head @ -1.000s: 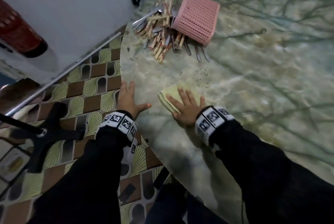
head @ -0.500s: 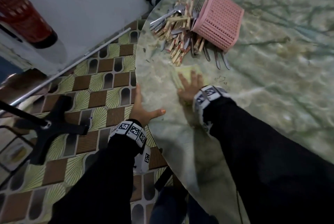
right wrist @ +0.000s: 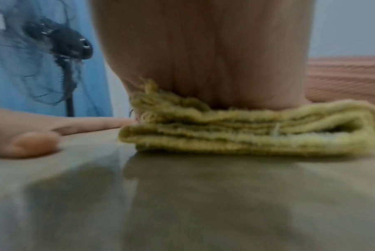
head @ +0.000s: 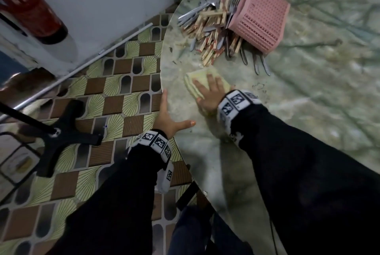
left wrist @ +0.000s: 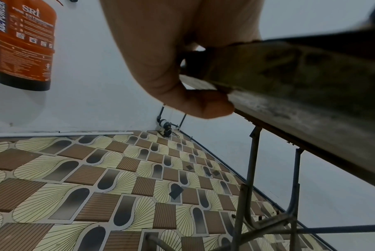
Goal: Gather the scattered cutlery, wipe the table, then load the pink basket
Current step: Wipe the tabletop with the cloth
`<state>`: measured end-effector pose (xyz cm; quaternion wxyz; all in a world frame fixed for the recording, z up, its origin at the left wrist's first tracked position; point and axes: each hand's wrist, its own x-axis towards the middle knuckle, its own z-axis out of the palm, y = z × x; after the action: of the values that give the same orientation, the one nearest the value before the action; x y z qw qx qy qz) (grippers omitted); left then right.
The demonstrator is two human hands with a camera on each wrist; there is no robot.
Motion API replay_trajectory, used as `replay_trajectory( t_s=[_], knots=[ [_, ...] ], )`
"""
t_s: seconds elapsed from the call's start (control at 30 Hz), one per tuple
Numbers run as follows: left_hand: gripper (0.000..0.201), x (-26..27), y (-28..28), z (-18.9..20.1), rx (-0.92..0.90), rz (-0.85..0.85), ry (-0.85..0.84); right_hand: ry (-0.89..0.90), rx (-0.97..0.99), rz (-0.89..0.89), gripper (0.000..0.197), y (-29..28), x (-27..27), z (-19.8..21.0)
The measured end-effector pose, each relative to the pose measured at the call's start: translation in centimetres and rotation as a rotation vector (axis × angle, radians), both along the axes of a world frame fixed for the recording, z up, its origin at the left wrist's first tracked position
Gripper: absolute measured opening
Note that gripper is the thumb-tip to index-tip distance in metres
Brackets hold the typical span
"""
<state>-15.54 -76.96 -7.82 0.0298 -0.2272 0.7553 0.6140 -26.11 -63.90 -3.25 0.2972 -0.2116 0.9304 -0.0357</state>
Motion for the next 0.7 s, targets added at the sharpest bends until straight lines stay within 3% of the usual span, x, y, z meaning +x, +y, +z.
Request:
replay_trajectory(
  t_s=[0.1, 0.23, 0.3, 0.4, 0.5, 0.6, 0.7],
  knots=[
    [0.124, 0.1, 0.1, 0.2, -0.013, -0.033, 0.002, 0.016, 0.000, 0.164, 0.058, -2.2, 2.5, -0.3],
    [0.123, 0.2, -0.1, 0.3, -0.044, -0.046, 0.010, -0.005, 0.037, 0.252, 0.055, 2.1, 4.2, 0.5],
    [0.123, 0.2, -0.1, 0.4, -0.046, -0.043, -0.010, -0.038, 0.082, 0.178, 0.056, 5.7, 3.1, 0.9],
    [0.121, 0.2, 0.0, 0.8, -0.050, -0.039, -0.029, -0.002, 0.086, -0.091, 0.059, 9.5, -0.3, 0.9],
    [0.119, 0.2, 0.0, 1.1, -0.066, -0.066, -0.051, 0.025, 0.019, -0.217, 0.062, 8.0, -2.3, 0.5],
    [0.120, 0.1, -0.1, 1.3, -0.067, -0.076, -0.072, -0.009, -0.021, -0.088, 0.062, 4.2, -0.5, 0.3],
    [0.119, 0.2, 0.0, 1.4, -0.080, -0.094, -0.089, 0.005, 0.013, 0.068, 0.060, 3.9, 5.4, 0.5]
  ],
)
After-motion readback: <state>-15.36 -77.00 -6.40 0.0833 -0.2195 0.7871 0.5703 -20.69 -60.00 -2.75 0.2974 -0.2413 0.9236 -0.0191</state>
